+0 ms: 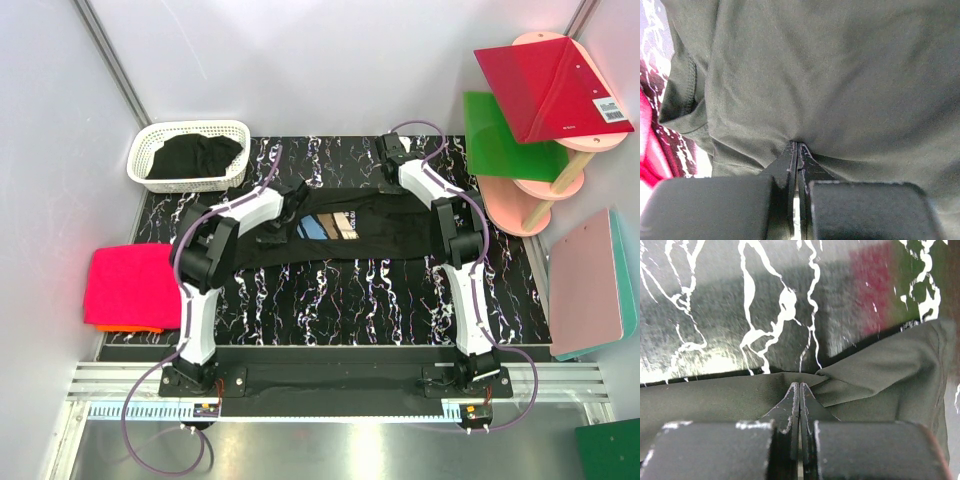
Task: Fold and stack the t-shirts
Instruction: Rotate the tshirt 90 degrees
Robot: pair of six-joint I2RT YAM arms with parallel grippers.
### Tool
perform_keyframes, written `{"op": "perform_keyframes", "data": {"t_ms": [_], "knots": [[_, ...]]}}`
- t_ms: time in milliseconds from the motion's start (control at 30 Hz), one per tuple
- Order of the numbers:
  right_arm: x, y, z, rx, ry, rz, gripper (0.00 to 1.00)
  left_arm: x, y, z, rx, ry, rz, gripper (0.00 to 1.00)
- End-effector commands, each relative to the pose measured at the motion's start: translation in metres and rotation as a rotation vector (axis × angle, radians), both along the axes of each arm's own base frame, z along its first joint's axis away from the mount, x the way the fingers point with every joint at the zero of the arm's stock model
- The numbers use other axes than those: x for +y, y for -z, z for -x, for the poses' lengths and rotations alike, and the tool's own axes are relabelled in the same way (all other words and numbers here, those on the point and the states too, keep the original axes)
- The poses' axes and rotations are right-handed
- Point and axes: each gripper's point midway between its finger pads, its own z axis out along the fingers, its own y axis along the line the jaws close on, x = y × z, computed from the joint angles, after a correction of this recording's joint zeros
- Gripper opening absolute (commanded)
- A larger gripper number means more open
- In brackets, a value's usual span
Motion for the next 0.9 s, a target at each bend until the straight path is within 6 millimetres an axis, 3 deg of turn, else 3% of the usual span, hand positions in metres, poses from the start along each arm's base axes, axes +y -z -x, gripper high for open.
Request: {"op": "perform_keyframes", "data": {"t_ms": [0, 67, 133, 167, 200, 233, 267, 333, 367, 533, 733, 867], "knots": [[-0.009, 0.015, 0.051, 0.175, 0.059, 0.014, 0.00, -0.003, 0.000, -0.013, 0.036, 0.006, -0.016, 0.00], [-0.008, 0.013, 0.061, 0.197, 0.076, -0.010, 0.00, -0.005, 0.004, -0.021, 0.045, 0.008, -0.032, 0.00], [-0.009, 0.016, 0.077, 0.236, 0.092, -0.023, 0.00, -0.012, -0.006, -0.037, 0.028, 0.018, -0.026, 0.00], [-0.008, 0.016, 0.084, 0.251, 0.090, -0.033, 0.00, -0.014, 0.001, -0.040, 0.044, 0.021, -0.033, 0.00], [-0.013, 0.024, 0.098, 0.285, 0.107, -0.018, 0.00, -0.020, -0.010, -0.053, 0.022, 0.027, -0.019, 0.00], [-0.016, 0.018, 0.104, 0.280, 0.114, -0.018, 0.00, -0.024, -0.011, -0.058, 0.020, 0.032, -0.012, 0.00], [-0.019, 0.026, 0.119, 0.320, 0.116, -0.013, 0.00, -0.032, -0.012, -0.072, 0.002, 0.042, 0.001, 0.00], [-0.022, 0.017, 0.129, 0.315, 0.128, -0.021, 0.00, -0.035, -0.006, -0.078, 0.024, 0.052, -0.010, 0.00], [-0.025, 0.022, 0.142, 0.345, 0.129, -0.015, 0.00, -0.041, -0.019, -0.093, -0.022, 0.055, 0.006, 0.00], [-0.020, 0.010, 0.173, 0.381, 0.115, -0.084, 0.00, -0.050, -0.028, -0.125, -0.064, 0.076, 0.058, 0.00], [-0.004, 0.008, 0.220, 0.453, 0.096, -0.204, 0.00, -0.041, -0.041, -0.143, -0.127, 0.059, 0.099, 0.00], [0.004, -0.010, 0.227, 0.396, 0.089, -0.208, 0.00, -0.036, -0.064, -0.151, -0.222, 0.054, 0.090, 0.00]]}}
